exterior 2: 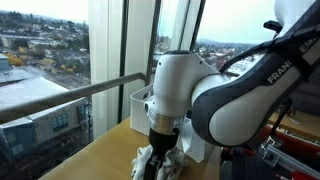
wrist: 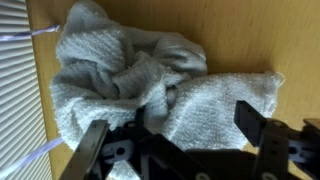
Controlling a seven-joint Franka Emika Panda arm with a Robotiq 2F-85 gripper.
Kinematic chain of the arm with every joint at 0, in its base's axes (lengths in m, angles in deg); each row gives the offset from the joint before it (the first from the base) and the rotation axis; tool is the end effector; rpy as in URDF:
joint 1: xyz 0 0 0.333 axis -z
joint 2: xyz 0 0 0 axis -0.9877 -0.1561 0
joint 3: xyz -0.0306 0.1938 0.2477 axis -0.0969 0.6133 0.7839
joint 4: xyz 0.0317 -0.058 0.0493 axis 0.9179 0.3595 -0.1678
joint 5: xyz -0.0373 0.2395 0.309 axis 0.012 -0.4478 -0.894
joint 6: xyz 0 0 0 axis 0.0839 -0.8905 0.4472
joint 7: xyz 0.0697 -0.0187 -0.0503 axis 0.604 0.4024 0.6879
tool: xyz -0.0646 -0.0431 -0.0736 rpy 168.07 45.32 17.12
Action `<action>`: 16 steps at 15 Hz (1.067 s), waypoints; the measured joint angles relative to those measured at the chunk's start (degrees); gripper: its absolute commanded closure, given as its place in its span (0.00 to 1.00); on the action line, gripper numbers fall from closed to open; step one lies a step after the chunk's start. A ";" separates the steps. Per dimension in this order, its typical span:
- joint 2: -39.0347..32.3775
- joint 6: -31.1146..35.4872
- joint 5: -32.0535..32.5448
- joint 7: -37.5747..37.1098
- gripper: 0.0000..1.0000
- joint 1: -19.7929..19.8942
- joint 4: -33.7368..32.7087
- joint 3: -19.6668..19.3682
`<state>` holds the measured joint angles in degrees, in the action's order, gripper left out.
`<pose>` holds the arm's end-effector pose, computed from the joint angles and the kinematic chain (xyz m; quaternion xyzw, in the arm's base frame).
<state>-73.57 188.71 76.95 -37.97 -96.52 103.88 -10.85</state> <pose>0.5544 0.2082 0.1389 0.9938 0.1114 -0.0049 0.0003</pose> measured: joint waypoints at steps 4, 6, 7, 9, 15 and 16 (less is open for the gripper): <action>-2.61 -0.03 0.00 -0.03 0.71 -0.49 -1.78 -0.15; -3.33 -0.13 0.00 -0.05 0.86 -0.89 -2.46 -0.26; -3.56 -0.21 0.00 -0.06 0.94 -1.13 -2.76 -0.34; -3.79 -0.32 0.00 -0.10 1.00 -1.63 -3.23 -0.44; -3.28 -0.61 0.22 -0.92 0.97 -3.63 -3.98 -1.64; -2.87 -0.75 0.35 -1.16 0.97 -3.96 -4.03 -1.93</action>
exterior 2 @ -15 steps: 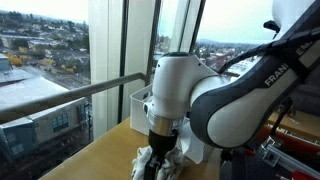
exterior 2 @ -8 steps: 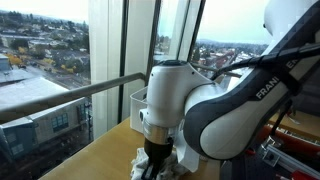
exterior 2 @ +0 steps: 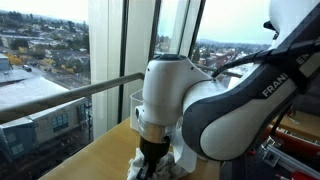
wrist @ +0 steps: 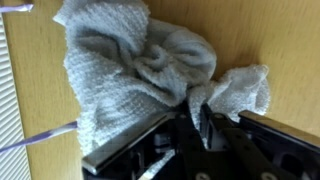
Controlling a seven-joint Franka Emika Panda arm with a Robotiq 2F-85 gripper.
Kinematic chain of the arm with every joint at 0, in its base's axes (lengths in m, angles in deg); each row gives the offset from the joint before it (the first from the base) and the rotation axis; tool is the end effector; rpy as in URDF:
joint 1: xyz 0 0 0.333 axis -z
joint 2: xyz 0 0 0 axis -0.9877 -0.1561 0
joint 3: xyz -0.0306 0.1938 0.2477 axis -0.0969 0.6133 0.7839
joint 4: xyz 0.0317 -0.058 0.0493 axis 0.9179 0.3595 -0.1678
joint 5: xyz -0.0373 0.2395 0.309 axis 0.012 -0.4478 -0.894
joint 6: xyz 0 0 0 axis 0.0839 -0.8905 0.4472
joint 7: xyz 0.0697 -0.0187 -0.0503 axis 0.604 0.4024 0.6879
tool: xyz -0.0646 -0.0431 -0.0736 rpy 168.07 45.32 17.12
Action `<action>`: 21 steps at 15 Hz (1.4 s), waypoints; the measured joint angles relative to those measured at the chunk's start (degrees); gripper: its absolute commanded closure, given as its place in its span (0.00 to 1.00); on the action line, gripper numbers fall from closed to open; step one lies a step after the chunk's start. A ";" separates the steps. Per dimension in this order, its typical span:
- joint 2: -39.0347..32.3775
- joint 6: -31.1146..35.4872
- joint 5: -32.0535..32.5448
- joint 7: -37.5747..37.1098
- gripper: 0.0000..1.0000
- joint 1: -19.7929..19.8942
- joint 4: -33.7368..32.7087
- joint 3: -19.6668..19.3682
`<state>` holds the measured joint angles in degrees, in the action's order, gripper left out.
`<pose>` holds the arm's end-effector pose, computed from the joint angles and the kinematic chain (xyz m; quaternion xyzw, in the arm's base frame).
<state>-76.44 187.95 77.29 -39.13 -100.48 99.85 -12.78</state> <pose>0.5624 0.2335 0.1312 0.9923 0.1233 0.0008 0.0100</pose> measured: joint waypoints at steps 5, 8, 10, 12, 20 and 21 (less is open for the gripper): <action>5.46 -2.80 2.81 -2.59 0.97 -1.90 0.07 -2.12; 11.21 -6.19 5.84 -4.67 0.97 -2.12 0.37 -3.54; 15.28 -8.44 7.90 -5.94 0.97 -1.78 0.83 -4.36; 19.02 -10.25 9.47 -6.76 0.97 -0.77 1.46 -4.71; 30.43 -12.10 11.28 -7.52 0.97 7.36 5.25 -4.75; 31.44 -12.24 11.29 -7.51 0.97 8.40 5.43 -4.75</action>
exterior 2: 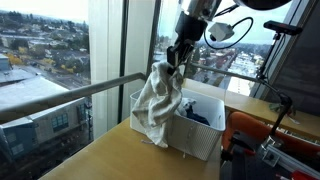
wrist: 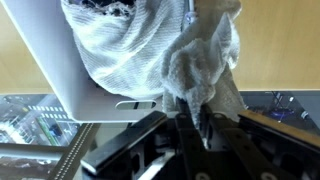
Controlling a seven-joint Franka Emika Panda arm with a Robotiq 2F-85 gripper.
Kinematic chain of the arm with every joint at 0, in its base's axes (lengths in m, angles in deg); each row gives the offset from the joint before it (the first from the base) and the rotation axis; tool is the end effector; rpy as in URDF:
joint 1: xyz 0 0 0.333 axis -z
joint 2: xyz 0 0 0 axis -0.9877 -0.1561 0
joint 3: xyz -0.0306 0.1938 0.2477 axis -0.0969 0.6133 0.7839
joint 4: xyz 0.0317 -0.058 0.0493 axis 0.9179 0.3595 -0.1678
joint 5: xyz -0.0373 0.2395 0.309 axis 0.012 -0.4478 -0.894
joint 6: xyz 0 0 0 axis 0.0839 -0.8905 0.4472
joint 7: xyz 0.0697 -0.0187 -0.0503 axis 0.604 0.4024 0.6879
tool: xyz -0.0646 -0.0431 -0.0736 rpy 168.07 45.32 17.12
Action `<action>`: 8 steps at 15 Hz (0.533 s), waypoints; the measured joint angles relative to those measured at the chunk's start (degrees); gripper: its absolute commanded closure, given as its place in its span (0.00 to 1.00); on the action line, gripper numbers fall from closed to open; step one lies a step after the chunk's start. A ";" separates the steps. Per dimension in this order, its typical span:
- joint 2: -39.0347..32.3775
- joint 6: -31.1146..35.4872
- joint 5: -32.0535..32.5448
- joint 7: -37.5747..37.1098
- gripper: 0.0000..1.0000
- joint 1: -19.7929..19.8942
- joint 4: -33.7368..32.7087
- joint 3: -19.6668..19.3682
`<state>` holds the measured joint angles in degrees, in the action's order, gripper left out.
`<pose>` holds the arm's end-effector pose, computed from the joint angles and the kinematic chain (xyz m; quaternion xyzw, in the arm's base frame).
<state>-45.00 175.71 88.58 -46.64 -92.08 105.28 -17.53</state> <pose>0.5852 0.0931 0.4057 0.9867 0.0039 0.1405 0.0813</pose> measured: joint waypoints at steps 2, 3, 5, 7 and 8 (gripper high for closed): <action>1.82 -0.73 0.00 0.02 0.97 1.77 0.07 0.01; 2.66 -1.07 0.00 0.02 0.97 2.50 0.07 0.02; 4.31 -1.79 0.01 0.04 0.97 3.80 0.01 0.03; 5.76 -2.75 0.01 0.07 0.97 4.94 -0.29 0.05; 6.44 -3.31 0.01 0.08 0.97 5.46 -0.45 0.05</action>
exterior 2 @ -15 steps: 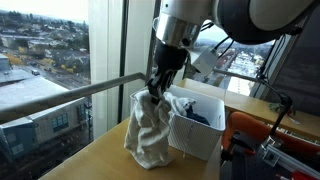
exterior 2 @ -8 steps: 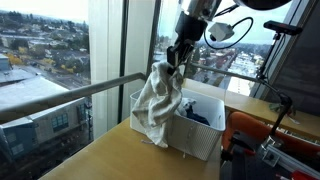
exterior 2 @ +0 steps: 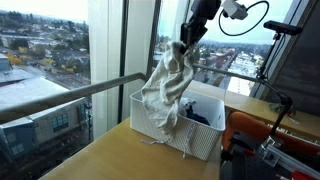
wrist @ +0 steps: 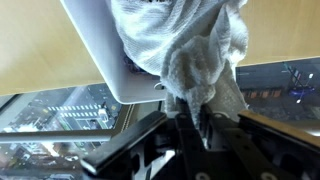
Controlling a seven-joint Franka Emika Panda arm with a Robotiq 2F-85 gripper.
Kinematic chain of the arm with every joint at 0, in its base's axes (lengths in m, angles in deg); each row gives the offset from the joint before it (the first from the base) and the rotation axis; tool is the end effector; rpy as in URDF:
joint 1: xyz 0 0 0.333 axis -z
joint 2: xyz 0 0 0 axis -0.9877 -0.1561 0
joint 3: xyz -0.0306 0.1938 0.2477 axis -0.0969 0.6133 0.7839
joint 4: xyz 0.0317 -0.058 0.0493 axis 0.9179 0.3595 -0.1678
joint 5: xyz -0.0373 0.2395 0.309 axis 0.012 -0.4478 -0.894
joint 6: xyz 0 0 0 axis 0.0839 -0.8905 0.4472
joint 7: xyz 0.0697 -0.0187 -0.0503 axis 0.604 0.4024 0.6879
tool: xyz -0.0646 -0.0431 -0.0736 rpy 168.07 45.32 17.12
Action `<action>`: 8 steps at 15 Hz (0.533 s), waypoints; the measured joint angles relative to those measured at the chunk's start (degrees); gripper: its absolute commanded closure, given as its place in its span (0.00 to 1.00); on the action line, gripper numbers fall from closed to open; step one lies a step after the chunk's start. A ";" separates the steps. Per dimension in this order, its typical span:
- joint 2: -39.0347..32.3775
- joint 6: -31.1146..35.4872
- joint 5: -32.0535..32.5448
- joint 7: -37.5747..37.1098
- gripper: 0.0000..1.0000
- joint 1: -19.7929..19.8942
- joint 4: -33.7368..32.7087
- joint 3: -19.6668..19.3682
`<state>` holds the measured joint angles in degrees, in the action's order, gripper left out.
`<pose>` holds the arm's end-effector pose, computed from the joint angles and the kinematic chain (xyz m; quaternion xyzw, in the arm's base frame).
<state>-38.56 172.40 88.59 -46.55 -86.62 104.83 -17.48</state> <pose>0.5770 0.0339 0.4691 0.9805 -0.0519 0.1678 0.0880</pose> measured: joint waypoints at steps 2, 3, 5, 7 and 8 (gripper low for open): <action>1.13 -0.95 0.00 0.04 0.97 1.03 -0.50 0.02; 1.59 -1.39 0.00 0.05 0.97 1.50 -0.78 0.02; 2.32 -2.45 0.00 0.12 0.97 2.40 -1.55 0.03; 2.64 -2.77 0.00 0.29 0.97 3.13 -1.89 0.03; 2.51 -2.77 0.00 0.33 0.97 3.43 -1.80 0.03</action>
<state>-36.04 169.63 88.59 -46.22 -83.19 103.02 -17.45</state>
